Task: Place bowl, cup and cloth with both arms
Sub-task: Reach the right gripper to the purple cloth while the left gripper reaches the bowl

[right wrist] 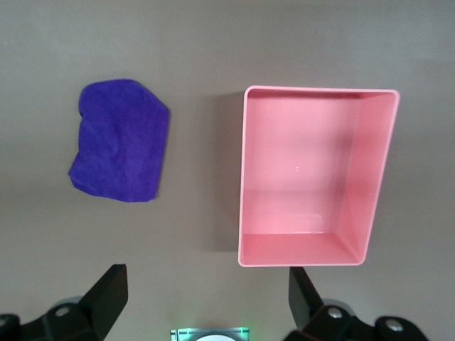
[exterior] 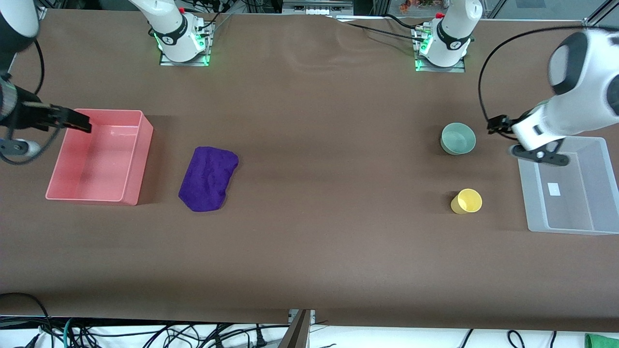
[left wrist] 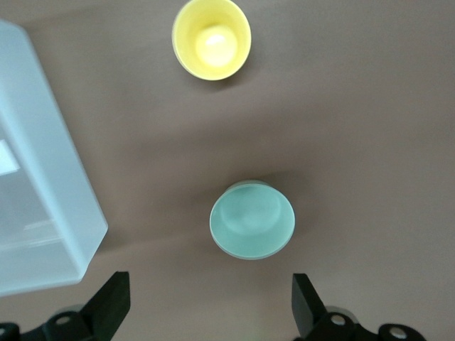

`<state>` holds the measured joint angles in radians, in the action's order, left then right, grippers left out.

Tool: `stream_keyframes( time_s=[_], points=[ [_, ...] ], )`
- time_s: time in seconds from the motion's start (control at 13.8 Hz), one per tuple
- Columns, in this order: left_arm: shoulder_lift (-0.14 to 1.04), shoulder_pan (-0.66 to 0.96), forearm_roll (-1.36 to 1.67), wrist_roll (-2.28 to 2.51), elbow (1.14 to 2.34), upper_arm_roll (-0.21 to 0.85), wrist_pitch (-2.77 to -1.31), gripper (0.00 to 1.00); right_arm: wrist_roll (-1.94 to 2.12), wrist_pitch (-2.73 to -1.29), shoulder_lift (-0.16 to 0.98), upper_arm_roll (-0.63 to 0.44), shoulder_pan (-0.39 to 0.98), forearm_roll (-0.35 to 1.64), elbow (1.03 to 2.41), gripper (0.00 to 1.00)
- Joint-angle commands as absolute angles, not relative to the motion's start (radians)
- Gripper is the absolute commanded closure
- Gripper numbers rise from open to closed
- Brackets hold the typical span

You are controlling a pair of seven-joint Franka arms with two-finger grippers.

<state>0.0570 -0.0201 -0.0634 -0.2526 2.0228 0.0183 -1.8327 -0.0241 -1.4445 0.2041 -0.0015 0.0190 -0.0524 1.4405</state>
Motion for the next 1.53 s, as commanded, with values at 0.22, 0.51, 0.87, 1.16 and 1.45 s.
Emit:
stream_keyframes(
  time_s=[0.22, 0.51, 0.87, 1.16, 1.45],
  points=[
    [0.089, -0.023, -0.107, -0.520, 2.351, 0.023, -2.238, 0.00, -0.028, -1.628, 0.275, 0.002, 0.034, -0.003, 1.598, 0.00],
    [0.202, -0.083, -0.155, -0.691, 2.362, 0.025, -2.416, 0.00, -0.090, -1.920, 0.293, 0.023, 0.043, 0.003, 1.813, 0.00],
    [0.227, -0.121, -0.155, -0.798, 2.425, 0.031, -2.488, 0.41, -0.290, -2.100, 0.374, 0.078, 0.109, 0.002, 1.916, 0.00],
    [0.230, -0.121, -0.143, -0.798, 2.463, 0.032, -2.525, 0.57, -0.331, -2.317, 0.416, 0.083, 0.133, 0.002, 2.037, 0.00],
    [0.230, -0.121, -0.143, -0.799, 2.465, 0.034, -2.536, 1.00, -0.354, -2.433, 0.483, 0.100, 0.176, 0.002, 2.048, 0.00]
  ],
)
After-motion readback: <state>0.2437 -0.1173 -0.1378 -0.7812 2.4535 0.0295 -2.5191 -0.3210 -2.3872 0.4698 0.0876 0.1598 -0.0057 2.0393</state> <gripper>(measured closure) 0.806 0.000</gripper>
